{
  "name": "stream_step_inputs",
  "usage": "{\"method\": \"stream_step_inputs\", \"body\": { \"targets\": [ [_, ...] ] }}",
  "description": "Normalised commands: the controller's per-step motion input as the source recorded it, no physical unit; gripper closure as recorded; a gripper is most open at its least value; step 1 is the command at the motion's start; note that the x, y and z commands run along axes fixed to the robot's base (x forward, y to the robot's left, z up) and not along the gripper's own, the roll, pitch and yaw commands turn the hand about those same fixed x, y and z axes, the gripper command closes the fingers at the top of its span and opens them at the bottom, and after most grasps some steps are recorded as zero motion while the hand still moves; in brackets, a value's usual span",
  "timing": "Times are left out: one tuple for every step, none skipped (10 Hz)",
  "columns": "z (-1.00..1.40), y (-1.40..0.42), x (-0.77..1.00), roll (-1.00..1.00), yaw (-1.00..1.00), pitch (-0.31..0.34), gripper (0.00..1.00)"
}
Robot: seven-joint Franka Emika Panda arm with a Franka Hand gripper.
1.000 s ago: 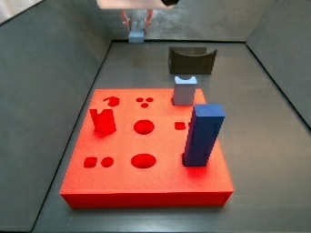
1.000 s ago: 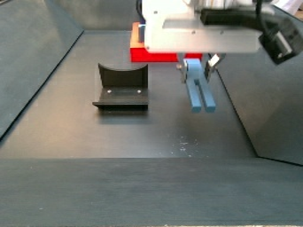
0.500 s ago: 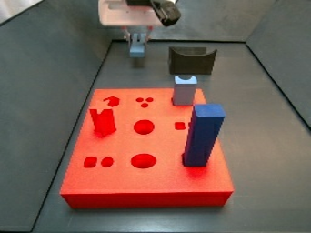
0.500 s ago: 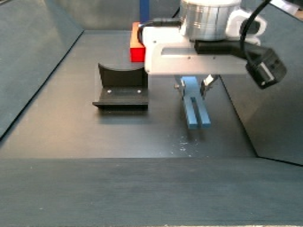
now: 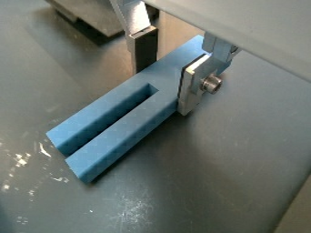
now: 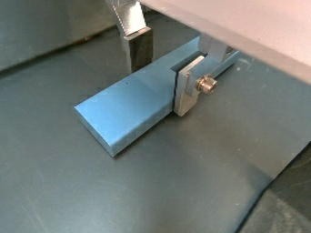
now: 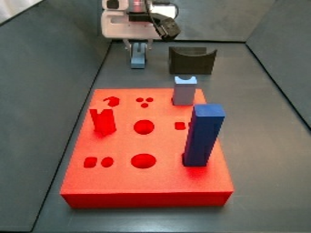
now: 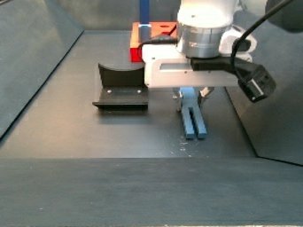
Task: Pick up the double-square object. Move up. Rotate the double-square object. Place the double-square object on the fixture. Regrasp the double-square object. Move to above the board. Insert the double-square object.
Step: Rotate the double-square object.
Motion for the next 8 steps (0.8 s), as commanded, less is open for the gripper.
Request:
{"method": "stream_step_inputs", "body": {
  "targets": [
    [0.0,0.0,0.0,0.0,0.0,0.0,0.0],
    [1.0,0.0,0.0,0.0,0.0,0.0,0.0],
    [1.0,0.0,-0.01,0.0,0.0,0.014,0.0],
    [1.0,0.0,-0.02,0.0,0.0,0.029,0.0],
    [1.0,0.0,-0.01,0.02,-0.01,0.054,0.0],
    [1.0,0.01,-0.01,0.03,-0.01,0.074,0.0],
    [1.0,0.01,-0.01,0.05,-0.01,0.094,0.0],
    [1.0,0.01,-0.02,0.06,-0.01,0.1,0.0]
  ]
}}
